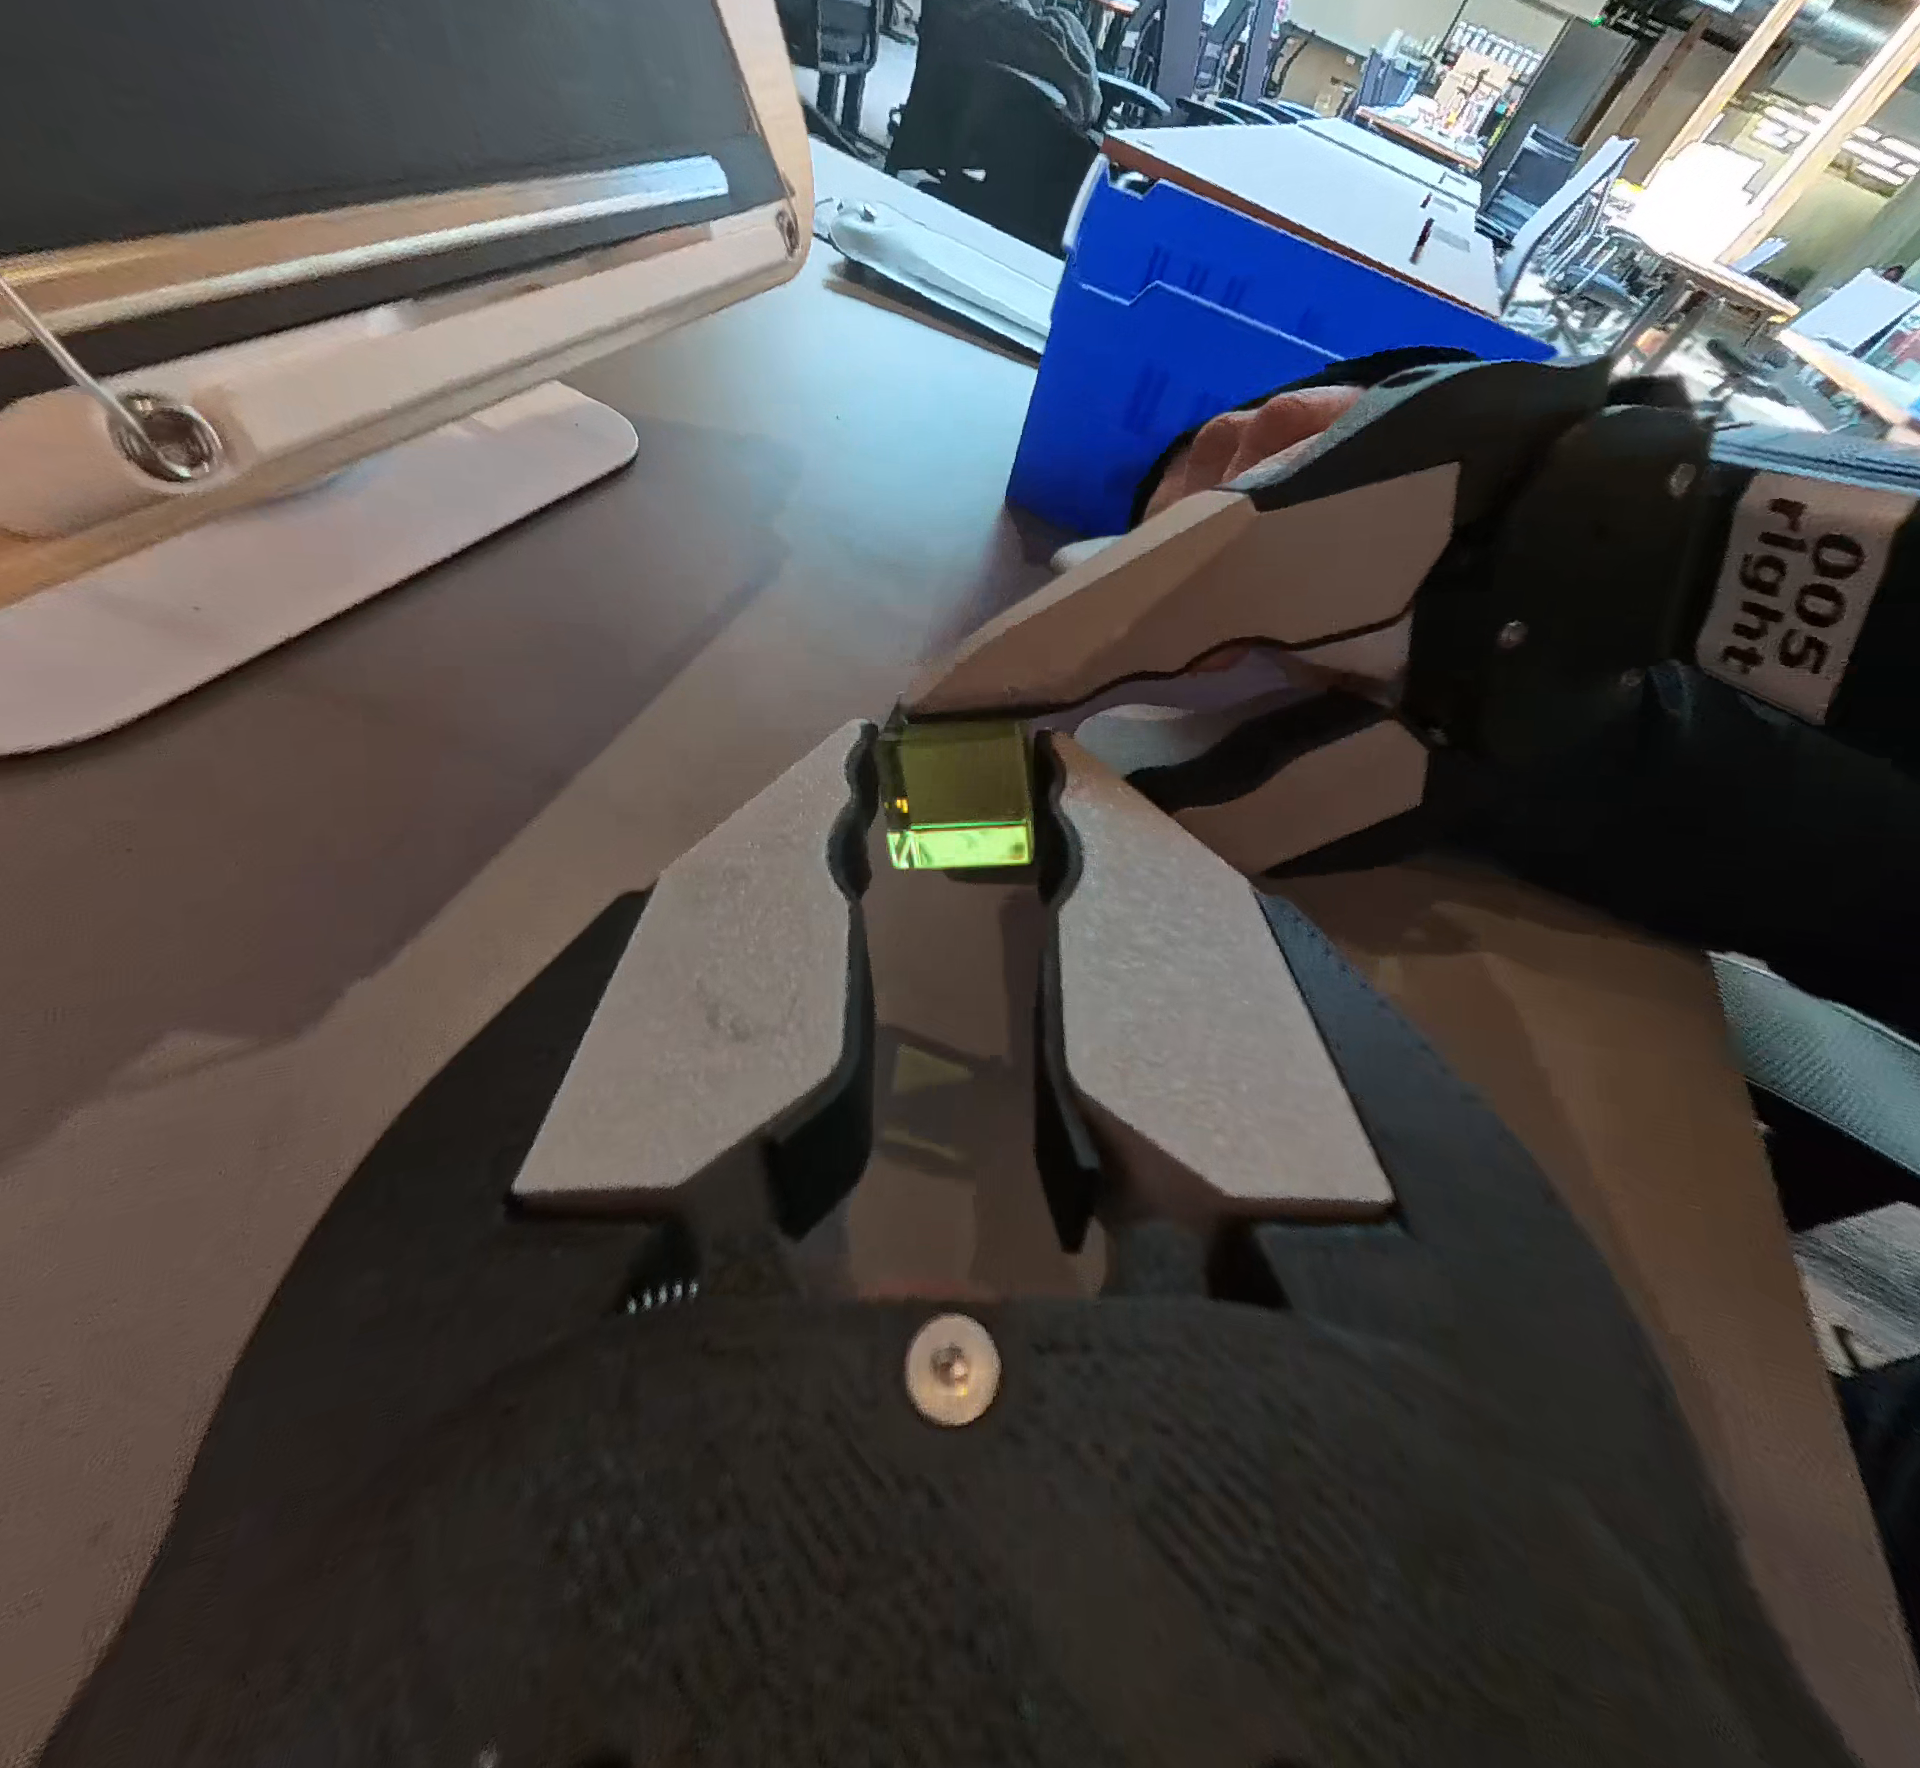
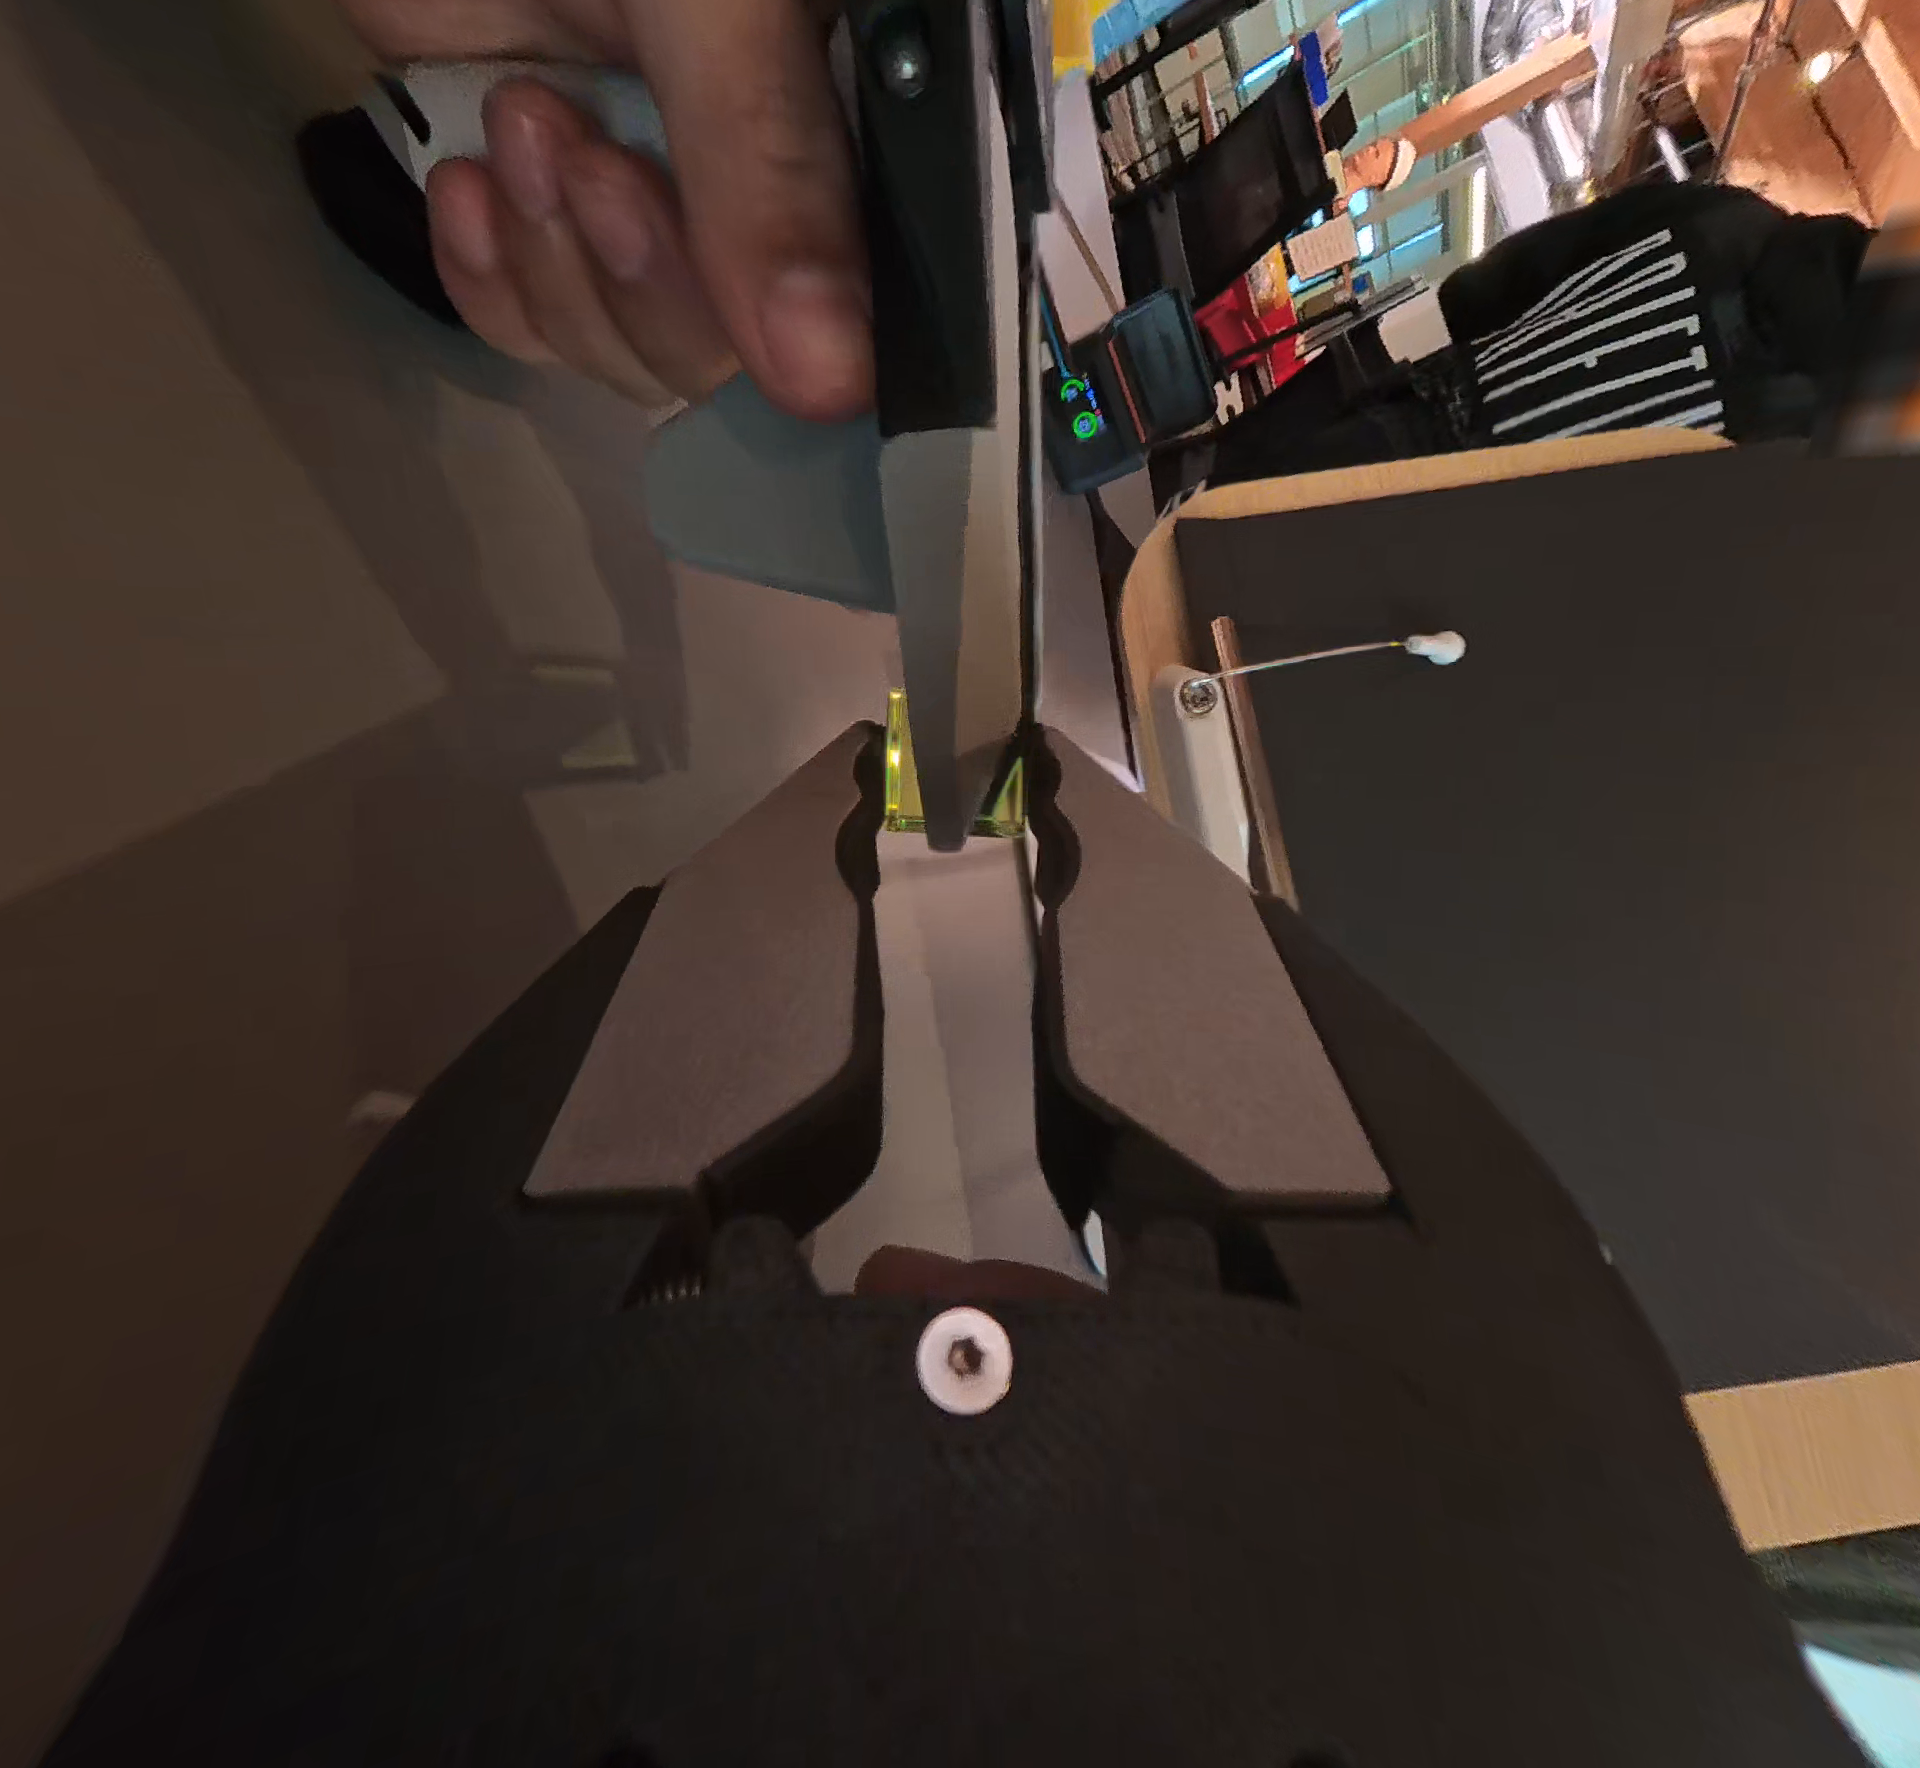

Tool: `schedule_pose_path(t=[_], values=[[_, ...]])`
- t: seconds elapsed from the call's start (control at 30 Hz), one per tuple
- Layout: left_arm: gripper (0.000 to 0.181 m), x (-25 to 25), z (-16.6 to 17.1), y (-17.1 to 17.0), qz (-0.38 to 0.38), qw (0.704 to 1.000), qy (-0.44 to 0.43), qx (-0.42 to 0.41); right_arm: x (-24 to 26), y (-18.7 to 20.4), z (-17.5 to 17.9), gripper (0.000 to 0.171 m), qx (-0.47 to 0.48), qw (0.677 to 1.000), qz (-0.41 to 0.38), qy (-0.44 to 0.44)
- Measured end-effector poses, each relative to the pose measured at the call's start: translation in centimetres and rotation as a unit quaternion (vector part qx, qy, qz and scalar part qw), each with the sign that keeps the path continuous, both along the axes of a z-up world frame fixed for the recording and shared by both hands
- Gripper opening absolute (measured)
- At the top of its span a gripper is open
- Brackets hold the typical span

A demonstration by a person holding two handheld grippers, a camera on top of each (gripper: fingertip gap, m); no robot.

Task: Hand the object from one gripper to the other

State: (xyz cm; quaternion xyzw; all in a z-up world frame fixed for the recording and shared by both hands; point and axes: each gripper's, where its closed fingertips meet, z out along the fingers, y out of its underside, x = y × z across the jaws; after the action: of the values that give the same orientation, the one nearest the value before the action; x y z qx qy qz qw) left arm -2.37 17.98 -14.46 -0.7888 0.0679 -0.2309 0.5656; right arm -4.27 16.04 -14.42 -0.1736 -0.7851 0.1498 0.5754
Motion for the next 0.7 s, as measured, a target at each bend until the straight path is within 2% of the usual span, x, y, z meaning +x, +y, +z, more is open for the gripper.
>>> schedule_pose_path(t=[0.23, 0.27, 0.4, 0.47, 0.53, 0.57, 0.63, 0.7], values=[[0.026, 1.0, -0.1, -0.5, -0.041, 0.998, -0.042, -0.017, 0.3, -0.7, 0.2, 0.023, -0.004, 1.000, 0.013, -0.003], [0.027, 1.5, -0.1, -0.7, -0.056, 0.998, -0.039, -0.017, 0.4, -1.4, 0.4, 0.023, -0.005, 1.000, 0.024, 0.002], [0.027, 1.3, -0.3, -0.4, -0.029, 1.000, 0.007, -0.010, 0.4, -1.2, 0.2, 0.025, -0.002, 1.000, 0.013, 0.001], [0.026, 1.2, -0.4, -0.3, -0.022, 0.999, 0.046, 0.000, 0.4, -0.9, 0.1, 0.028, -0.057, 0.998, -0.001, -0.016], [0.026, 0.8, -0.3, -0.1, -0.006, 0.995, 0.093, 0.018, 0.5, -0.6, -0.4, 0.039, -0.153, 0.986, -0.012, -0.064], [0.026, 0.4, -0.2, 0.0, 0.007, 0.993, 0.116, 0.030, 0.7, -0.6, -0.4, 0.043, -0.203, 0.975, -0.011, -0.087], [0.026, -0.4, 0.6, 0.1, 0.035, 0.981, 0.174, 0.077, 1.0, -0.2, -0.2, 0.035, -0.288, 0.951, -0.003, -0.112], [0.026, -1.3, 1.6, 0.1, 0.066, 0.957, 0.250, 0.135, 1.2, 0.5, 0.4, 0.040, -0.363, 0.924, 0.004, -0.119]])
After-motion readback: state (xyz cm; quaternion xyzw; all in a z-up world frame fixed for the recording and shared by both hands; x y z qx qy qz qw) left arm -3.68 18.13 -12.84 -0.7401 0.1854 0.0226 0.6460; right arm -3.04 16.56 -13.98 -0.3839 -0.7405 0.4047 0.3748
